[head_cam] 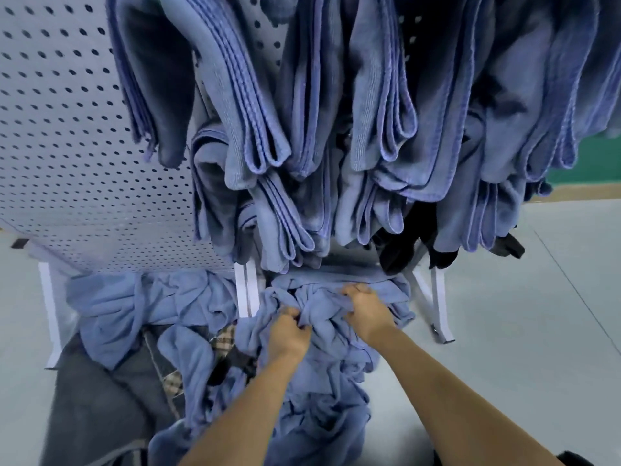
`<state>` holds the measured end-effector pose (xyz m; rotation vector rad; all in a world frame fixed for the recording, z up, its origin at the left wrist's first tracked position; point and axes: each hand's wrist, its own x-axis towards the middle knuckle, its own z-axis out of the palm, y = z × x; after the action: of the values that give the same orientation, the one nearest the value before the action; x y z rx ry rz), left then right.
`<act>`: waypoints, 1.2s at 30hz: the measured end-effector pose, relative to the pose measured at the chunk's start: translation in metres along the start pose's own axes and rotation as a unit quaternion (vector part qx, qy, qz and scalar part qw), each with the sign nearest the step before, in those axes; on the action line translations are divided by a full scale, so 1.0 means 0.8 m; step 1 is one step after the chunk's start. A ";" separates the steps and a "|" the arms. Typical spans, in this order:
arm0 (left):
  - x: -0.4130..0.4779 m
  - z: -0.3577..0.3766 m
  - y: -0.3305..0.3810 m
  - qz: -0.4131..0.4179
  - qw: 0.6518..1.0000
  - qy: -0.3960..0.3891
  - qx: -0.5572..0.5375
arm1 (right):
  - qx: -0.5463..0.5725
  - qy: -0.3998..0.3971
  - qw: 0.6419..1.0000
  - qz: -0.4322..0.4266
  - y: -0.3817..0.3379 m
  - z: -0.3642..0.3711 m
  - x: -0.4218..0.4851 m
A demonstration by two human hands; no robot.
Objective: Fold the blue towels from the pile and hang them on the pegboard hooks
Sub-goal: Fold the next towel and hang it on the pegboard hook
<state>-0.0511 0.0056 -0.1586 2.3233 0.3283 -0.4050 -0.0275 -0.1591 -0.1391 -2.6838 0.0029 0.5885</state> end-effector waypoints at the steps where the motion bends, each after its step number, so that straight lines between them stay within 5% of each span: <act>1: 0.000 0.000 -0.002 0.001 1.000 0.001 -0.005 | -0.011 0.006 1.000 0.006 0.001 0.002 0.000; 7: -0.029 -0.026 -0.006 0.005 1.000 0.015 -0.008 | 0.006 0.019 0.999 0.029 0.003 -0.008 -0.036; 13: -0.093 -0.092 0.031 0.062 0.996 0.015 -0.068 | 0.053 0.008 0.998 -0.017 -0.020 -0.069 -0.113; 17: -0.154 -0.154 0.084 0.105 0.987 0.009 -0.125 | 0.089 0.068 0.992 -0.066 -0.056 -0.138 -0.178; 27: -0.307 -0.256 0.228 0.296 0.946 -0.072 -0.109 | 0.232 0.197 0.927 -0.219 -0.151 -0.299 -0.349; 31: -0.321 -0.288 0.247 0.319 0.944 -0.022 -0.086 | 0.321 0.211 0.896 -0.223 -0.155 -0.307 -0.374; 36: -0.333 -0.304 0.233 0.301 0.932 -0.062 -0.191 | 0.387 0.180 0.877 -0.222 -0.151 -0.283 -0.374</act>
<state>-0.1839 0.0192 0.2246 1.8797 -0.3431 -0.1579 -0.1992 -0.1564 0.2160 -1.8683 -0.2218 -0.0736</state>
